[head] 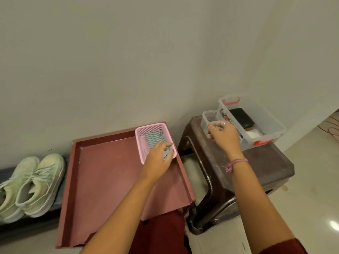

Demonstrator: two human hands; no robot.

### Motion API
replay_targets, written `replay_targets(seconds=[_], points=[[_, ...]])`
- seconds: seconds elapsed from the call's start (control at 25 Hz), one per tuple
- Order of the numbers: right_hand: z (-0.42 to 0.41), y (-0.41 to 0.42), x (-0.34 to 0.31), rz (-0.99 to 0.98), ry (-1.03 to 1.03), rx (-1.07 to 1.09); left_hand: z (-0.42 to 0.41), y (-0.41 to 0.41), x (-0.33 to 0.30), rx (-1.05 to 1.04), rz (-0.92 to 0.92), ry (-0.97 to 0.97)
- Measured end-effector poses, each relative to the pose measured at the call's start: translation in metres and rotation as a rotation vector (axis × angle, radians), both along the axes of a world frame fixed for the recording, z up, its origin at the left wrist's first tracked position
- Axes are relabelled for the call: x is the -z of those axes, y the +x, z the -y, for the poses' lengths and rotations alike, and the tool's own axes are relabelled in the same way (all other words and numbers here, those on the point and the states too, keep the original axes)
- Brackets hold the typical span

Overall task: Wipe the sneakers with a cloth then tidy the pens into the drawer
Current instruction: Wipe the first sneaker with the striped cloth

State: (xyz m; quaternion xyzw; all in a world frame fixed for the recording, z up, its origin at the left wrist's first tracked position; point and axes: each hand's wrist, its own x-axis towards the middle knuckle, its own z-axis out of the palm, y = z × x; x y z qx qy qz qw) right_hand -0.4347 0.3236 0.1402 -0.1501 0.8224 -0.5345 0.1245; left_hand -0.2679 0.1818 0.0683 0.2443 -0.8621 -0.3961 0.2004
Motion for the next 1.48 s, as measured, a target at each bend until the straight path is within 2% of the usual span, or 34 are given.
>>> replay_targets(seconds=[0.12, 0.24, 0.44, 0.52, 0.72, 0.84, 0.96, 1.16, 1.24, 1.32, 1.4, 1.48], points=[[0.028, 0.029, 0.025, 0.052, -0.024, -0.006, 0.021, 0.038, 0.021, -0.125, -0.027, 0.099], [0.058, 0.054, 0.056, 0.0, 0.054, -0.053, 0.035, 0.08, 0.046, -0.233, -0.016, 0.245], [0.103, 0.086, 0.107, -0.06, 0.245, -0.157, 0.045, 0.141, 0.085, -0.462, -0.013, 0.481], [0.121, 0.09, 0.125, -0.058, 0.314, -0.224, 0.046, 0.158, 0.096, -0.56, -0.043, 0.581], [0.172, 0.078, 0.153, -0.207, 0.563, -0.361, 0.048, 0.176, 0.123, -0.751, -0.171, 0.827], [0.198, 0.069, 0.166, -0.295, 0.682, -0.379, 0.055, 0.175, 0.128, -0.825, -0.243, 0.902], [0.214, 0.071, 0.177, -0.345, 0.799, -0.43, 0.058, 0.175, 0.135, -0.842, -0.233, 0.917], [0.224, 0.078, 0.191, -0.656, 0.994, -0.563, 0.061, 0.171, 0.138, -0.82, -0.205, 0.912], [0.224, 0.074, 0.188, -0.662, 0.991, -0.564, 0.059, 0.171, 0.135, -0.817, -0.21, 0.917], [0.221, 0.062, 0.179, -0.51, 0.877, -0.424, 0.058, 0.173, 0.13, -0.826, -0.212, 0.92], [0.211, 0.048, 0.167, -0.265, 0.627, -0.258, 0.057, 0.174, 0.123, -0.827, -0.226, 0.94], [0.198, 0.043, 0.15, 0.012, 0.289, -0.171, 0.054, 0.175, 0.113, -0.813, -0.255, 0.974]])
